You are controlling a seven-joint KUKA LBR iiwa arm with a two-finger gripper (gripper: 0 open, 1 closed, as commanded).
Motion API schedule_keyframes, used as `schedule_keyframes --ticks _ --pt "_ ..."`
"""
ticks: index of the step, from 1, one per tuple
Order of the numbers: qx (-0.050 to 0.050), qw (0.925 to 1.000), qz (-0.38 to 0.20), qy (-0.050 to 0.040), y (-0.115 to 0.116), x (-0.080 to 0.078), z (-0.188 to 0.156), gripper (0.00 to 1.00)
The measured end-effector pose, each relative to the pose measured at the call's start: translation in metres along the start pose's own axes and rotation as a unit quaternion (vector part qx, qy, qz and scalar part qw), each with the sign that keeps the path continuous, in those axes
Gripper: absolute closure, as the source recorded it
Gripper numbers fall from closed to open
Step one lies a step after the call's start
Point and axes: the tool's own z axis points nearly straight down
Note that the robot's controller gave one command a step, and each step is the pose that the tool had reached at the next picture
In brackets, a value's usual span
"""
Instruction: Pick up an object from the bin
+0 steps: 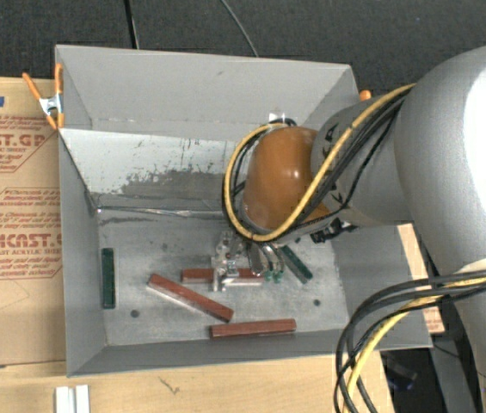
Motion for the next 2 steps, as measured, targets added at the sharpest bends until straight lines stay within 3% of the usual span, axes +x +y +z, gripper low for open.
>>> schedule_keyframes --ticks 1,2 --pt "0.0 1.0 0.0 0.0 0.0 0.0 0.0 1.0" --pt "0.002 0.997 -0.077 0.0024 -0.01 0.009 -0.146 1.0"
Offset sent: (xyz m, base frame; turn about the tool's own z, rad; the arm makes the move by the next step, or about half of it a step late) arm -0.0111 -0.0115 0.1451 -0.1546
